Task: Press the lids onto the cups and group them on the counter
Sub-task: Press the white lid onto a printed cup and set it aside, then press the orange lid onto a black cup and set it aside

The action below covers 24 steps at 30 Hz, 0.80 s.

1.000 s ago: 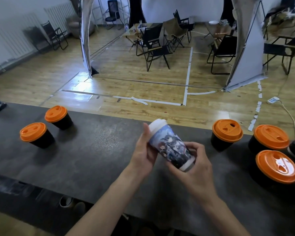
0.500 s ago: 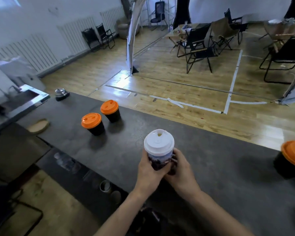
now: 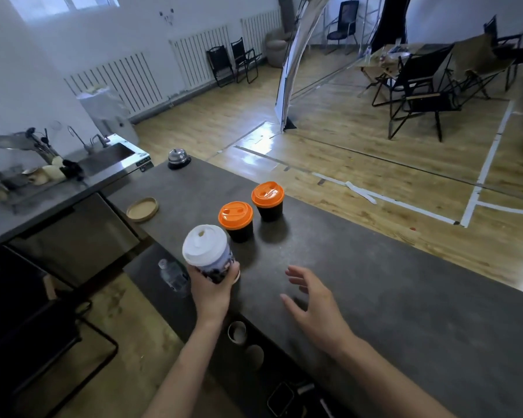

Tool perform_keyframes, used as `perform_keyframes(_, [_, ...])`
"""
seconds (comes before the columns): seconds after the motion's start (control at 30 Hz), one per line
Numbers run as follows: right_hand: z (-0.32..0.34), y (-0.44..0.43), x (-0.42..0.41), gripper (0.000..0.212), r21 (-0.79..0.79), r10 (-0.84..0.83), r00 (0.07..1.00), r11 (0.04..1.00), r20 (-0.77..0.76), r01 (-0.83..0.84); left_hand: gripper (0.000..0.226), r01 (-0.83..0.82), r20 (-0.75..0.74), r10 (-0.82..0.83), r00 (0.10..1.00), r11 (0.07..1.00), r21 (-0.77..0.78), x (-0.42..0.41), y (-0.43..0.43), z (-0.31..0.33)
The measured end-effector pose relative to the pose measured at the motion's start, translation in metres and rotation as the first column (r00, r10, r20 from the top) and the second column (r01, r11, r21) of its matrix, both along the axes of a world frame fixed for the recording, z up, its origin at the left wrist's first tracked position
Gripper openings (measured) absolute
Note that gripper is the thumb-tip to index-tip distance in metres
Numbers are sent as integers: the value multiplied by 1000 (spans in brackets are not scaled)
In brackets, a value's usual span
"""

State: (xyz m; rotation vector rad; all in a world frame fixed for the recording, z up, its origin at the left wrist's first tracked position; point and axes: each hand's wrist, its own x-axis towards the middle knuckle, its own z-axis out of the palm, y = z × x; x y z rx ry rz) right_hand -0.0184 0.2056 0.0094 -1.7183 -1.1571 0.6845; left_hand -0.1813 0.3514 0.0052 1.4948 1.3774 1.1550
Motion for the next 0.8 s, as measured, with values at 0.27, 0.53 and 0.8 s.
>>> perform_keyframes(0.27, [-11,8,-1,41,-6,-41,999,999,26,42,83,-65,-69,66,995,998,15,-1,56,-12])
perform_keyframes(0.53, [-8,-8,13,36,64,-140,990,988,-18,140,79,-102,81,106,991,993,-51,-7,-7,-23])
perform_keyframes(0.8, [14,-111,61,36,175,-414,910,895,-22,411,21,479,-31,-482,875,856,195,63,-121,-18])
